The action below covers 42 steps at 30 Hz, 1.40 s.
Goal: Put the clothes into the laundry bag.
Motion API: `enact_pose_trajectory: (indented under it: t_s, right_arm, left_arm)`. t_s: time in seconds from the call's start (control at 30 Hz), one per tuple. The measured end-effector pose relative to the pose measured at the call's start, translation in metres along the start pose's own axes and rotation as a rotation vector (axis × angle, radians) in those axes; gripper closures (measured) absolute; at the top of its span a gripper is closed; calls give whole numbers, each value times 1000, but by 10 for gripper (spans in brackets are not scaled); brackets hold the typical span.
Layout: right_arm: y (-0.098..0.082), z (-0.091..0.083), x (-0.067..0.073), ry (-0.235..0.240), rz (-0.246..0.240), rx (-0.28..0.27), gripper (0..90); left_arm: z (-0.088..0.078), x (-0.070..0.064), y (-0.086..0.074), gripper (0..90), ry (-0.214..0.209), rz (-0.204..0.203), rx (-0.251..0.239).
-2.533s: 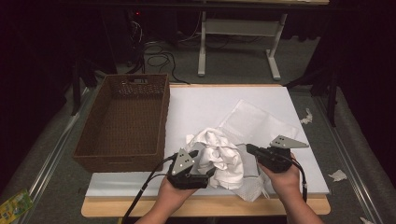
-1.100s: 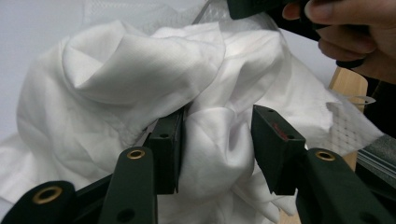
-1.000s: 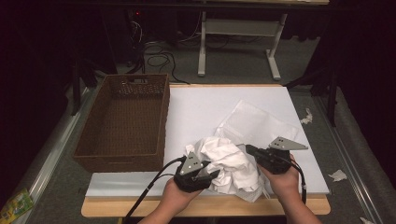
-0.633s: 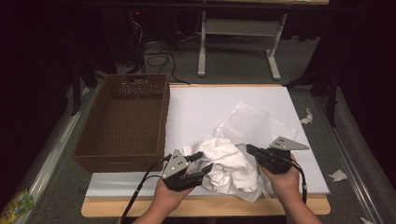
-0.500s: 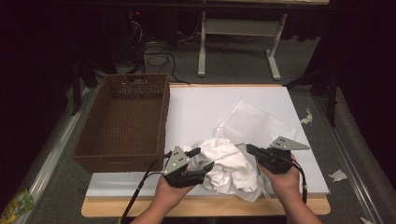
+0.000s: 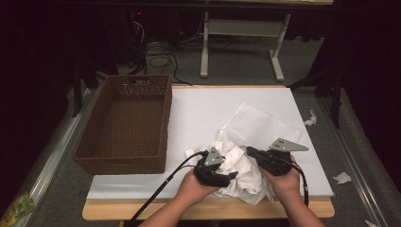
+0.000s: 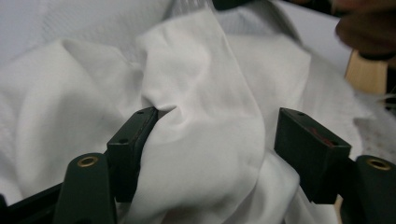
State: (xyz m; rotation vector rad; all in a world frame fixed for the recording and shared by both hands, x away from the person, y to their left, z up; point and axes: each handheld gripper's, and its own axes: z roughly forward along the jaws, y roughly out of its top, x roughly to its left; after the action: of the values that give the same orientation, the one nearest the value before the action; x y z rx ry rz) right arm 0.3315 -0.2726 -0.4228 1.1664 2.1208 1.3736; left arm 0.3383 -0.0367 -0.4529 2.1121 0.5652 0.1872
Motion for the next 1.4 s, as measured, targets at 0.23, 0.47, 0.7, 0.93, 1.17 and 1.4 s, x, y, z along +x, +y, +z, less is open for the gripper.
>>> enact_pose_trajectory:
  t_s: [0.23, 0.47, 0.7, 0.93, 1.17, 1.4]
  right_arm:
    - [1, -2, 4, 9, -1, -13, 888]
    - [2, -4, 6, 15, -9, -27, 889]
    - [5, -4, 11, 31, 6, -50, 889]
    - [12, 3, 20, 40, -6, -68, 890]
    - [11, 0, 16, 38, 3, -67, 890]
    - [12, -10, 17, 57, 5, -95, 891]
  left_arm:
    - [11, -13, 8, 698, 39, 43, 35]
    - [3, -3, 17, 804, 100, -31, -39]
    - [-37, 21, 26, 810, 202, -100, -155]
    - [-49, 8, 25, 807, 230, -146, -251]
    - [7, -15, 20, 795, 160, -130, -163]
    - [34, -16, 23, 780, 159, -113, -116]
